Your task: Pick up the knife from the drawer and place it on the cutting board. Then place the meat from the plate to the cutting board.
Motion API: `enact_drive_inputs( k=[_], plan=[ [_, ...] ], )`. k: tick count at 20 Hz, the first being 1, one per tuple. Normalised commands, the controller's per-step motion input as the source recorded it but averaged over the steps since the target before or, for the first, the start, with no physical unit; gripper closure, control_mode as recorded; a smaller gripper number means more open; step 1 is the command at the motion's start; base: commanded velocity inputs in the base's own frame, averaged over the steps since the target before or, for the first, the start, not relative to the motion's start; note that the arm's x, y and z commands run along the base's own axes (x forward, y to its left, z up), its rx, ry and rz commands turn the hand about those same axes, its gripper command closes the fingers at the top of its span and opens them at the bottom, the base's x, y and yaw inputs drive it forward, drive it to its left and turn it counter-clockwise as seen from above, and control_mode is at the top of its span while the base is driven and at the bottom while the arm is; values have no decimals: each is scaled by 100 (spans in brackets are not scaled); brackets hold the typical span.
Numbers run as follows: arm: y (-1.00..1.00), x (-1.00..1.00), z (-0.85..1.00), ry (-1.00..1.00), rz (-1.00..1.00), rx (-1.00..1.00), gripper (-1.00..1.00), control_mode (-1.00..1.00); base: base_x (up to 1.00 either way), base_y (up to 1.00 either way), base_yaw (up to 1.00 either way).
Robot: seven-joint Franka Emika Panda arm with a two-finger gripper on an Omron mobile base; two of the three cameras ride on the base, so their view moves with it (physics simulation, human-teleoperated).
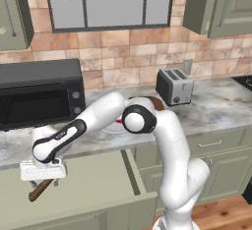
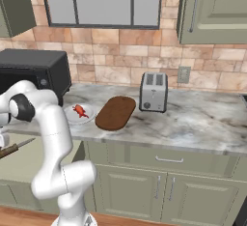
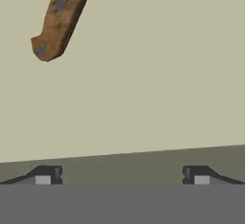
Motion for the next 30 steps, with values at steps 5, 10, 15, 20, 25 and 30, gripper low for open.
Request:
enact_drive_inputs(
  k=[5, 10, 15, 20, 25, 30],
  plan=[
    [5, 24, -16, -15, -12, 0, -100, -100, 0, 0, 0],
    [0, 11, -17, -13, -10, 0, -100, -100, 0, 0, 0],
    [0, 3, -14, -8, -7, 0, -100, -100, 0, 0, 0],
    [0, 5, -13, -6, -5, 0, -100, -100, 0, 0, 0],
    [0, 9, -16, -4, -2, 0, -100, -100, 0, 0, 0],
    [0, 14, -21, -2, 0, 0, -100, -100, 0, 0, 0]
  ],
)
